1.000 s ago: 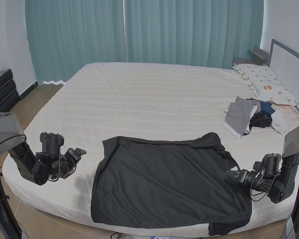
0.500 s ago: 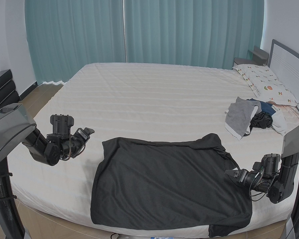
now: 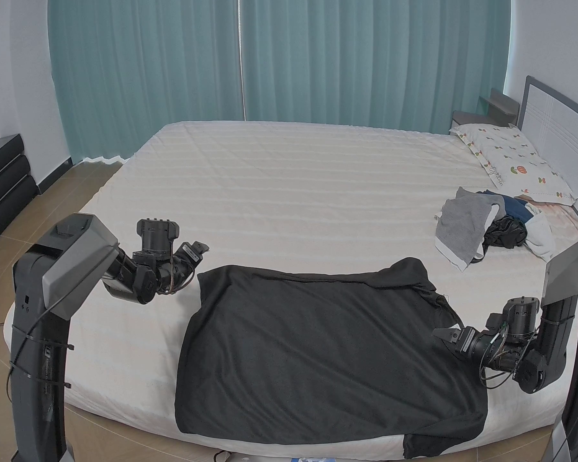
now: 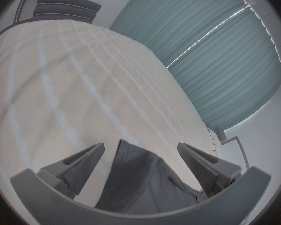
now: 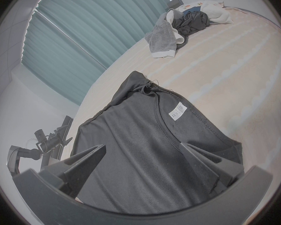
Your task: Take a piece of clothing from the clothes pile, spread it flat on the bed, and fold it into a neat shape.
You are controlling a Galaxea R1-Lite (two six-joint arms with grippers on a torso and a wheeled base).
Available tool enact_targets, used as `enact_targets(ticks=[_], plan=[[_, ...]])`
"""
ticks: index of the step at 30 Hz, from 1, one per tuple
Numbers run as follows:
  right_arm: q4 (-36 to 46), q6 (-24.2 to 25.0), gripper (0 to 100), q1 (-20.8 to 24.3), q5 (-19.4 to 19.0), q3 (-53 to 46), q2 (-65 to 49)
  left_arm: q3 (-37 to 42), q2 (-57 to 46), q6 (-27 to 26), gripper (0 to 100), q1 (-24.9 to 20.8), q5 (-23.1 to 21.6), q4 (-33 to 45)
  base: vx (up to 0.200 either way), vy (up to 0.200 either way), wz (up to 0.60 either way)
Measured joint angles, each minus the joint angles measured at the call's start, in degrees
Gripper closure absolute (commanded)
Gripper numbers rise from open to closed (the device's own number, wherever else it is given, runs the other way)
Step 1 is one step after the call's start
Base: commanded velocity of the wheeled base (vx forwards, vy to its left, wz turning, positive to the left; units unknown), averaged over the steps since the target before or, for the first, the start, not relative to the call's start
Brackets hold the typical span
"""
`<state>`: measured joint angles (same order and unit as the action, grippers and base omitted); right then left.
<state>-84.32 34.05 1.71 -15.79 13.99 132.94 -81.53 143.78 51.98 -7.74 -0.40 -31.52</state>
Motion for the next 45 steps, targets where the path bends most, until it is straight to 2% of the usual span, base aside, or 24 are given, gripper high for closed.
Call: enact_targets(ticks=[6, 17, 18, 30, 36, 41, 42, 45], plan=[[0.0, 0.0, 0, 0.5, 0.0, 0.1, 0.3, -1.8, 3.3, 0.2, 0, -0.9, -1.6, 0.1, 0.0, 0.0, 0.0], [0.0, 0.2, 0, 0.7, 0.0, 0.1, 0.4, -2.7, 5.0, 0.0, 0, -1.1, -1.7, 0.1, 0.0, 0.0, 0.0], [0.0, 0.4, 0, 0.7, 0.0, 0.1, 0.4, -3.0, 5.1, 0.0, 100, -1.1, -1.7, 0.2, 0.0, 0.0, 0.0], [0.0, 0.9, 0, 1.2, 0.0, 0.1, 0.4, -6.8, 7.0, 0.4, 100, -0.7, 0.8, 0.0, 0.0, 0.0, 0.0], [0.0, 0.9, 0, 1.3, 0.0, 0.1, 0.5, -9.9, 7.3, 4.1, 100, 0.5, 2.8, -1.3, 0.0, 0.0, 0.0], [-0.1, 0.9, 0, 1.3, 0.0, 0.1, 0.5, -10.0, 7.4, 4.4, 100, 1.0, 2.1, -0.9, 0.0, 0.0, 0.0], [-0.1, 0.9, 0, 1.3, 0.0, 0.1, 0.5, -10.0, 7.4, 4.3, 0, 0.9, 2.1, -0.9, 0.0, 0.0, 0.0], [-0.1, 0.9, 0, 1.3, 0.0, 0.1, 0.6, -9.9, 7.4, 4.2, 0, 0.8, 1.9, -0.8, 0.0, 0.0, 0.0]])
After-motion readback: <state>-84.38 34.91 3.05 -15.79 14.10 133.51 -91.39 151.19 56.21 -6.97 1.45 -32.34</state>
